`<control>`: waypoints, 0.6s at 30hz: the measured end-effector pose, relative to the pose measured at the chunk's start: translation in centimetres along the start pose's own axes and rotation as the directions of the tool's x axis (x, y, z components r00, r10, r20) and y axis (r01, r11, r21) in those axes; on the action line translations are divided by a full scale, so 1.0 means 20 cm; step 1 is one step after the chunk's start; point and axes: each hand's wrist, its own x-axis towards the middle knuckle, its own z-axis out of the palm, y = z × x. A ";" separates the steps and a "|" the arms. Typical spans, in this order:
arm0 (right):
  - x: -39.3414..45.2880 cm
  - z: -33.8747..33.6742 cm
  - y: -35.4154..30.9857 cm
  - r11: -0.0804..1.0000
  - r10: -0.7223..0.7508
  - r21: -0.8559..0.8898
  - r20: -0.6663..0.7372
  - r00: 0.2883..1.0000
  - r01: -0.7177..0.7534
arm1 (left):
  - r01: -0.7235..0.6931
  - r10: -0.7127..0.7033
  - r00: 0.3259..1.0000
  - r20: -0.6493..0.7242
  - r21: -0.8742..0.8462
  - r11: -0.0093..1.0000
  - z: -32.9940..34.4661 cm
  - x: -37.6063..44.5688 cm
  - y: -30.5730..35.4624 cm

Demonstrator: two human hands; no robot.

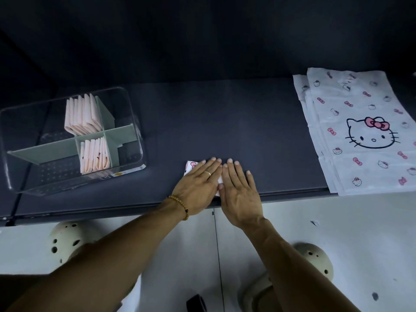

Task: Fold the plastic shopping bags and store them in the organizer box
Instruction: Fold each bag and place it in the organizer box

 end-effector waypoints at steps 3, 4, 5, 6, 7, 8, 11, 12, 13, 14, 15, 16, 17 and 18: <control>0.00 0.01 0.00 1.000 -0.003 -0.021 -0.005 1.000 0.003 | -0.062 0.062 0.998 -0.005 -0.056 0.996 -0.03 0.00 -0.12; 0.00 0.00 0.00 1.000 -0.001 -0.025 -0.015 1.000 0.001 | -0.057 0.057 0.998 0.001 -0.082 0.995 -0.04 -0.01 -0.17; 0.00 0.00 -0.01 1.000 0.003 -0.029 -0.019 1.000 -0.003 | -0.043 0.045 0.999 0.012 -0.105 0.994 -0.05 -0.02 -0.21; 0.00 0.00 -0.01 0.999 0.005 -0.036 -0.018 1.000 -0.006 | -0.027 0.030 0.999 0.023 -0.117 0.993 -0.05 -0.04 -0.24; 0.00 0.00 -0.01 0.999 0.005 -0.044 -0.013 1.000 -0.006 | -0.010 0.014 0.999 0.034 -0.115 0.993 -0.05 -0.06 -0.28; 0.01 0.01 -0.01 0.999 0.005 -0.052 -0.004 1.000 -0.005 | 0.007 -0.002 0.999 0.044 -0.109 0.994 -0.04 -0.07 -0.31; 0.01 0.01 0.00 0.998 0.001 -0.065 0.013 1.000 0.000 | 0.057 -0.051 0.997 0.059 -0.106 0.993 -0.04 -0.14 -0.36; 0.01 0.02 0.00 0.998 -0.001 -0.065 0.013 1.000 0.001 | 0.069 -0.064 0.996 0.058 -0.106 0.992 -0.04 -0.16 -0.37; 0.01 0.02 0.00 0.998 -0.003 -0.065 0.012 1.000 0.004 | 0.087 -0.081 0.996 0.047 -0.121 0.989 -0.05 -0.18 -0.37; 0.01 0.02 0.00 0.998 -0.004 -0.067 0.011 1.000 0.005 | 0.114 -0.111 0.993 0.031 -0.150 0.982 -0.05 -0.19 -0.37; 0.01 0.03 0.00 0.997 -0.003 -0.071 0.010 1.000 0.004 | 0.157 -0.158 0.987 0.015 -0.202 0.967 -0.07 -0.19 -0.35; 0.01 0.03 0.00 0.997 -0.001 -0.075 0.005 1.000 0.002 | 0.200 -0.208 0.978 -0.002 -0.264 0.943 -0.09 -0.17 -0.33; 0.01 0.03 0.01 0.997 -0.001 -0.077 -0.002 1.000 0.001 | 0.225 -0.244 0.970 -0.021 -0.313 0.923 -0.11 -0.15 -0.30; 0.01 0.02 0.00 0.997 -0.003 -0.079 -0.007 1.000 0.002 | 0.229 -0.254 0.966 -0.039 -0.317 0.920 -0.12 -0.12 -0.27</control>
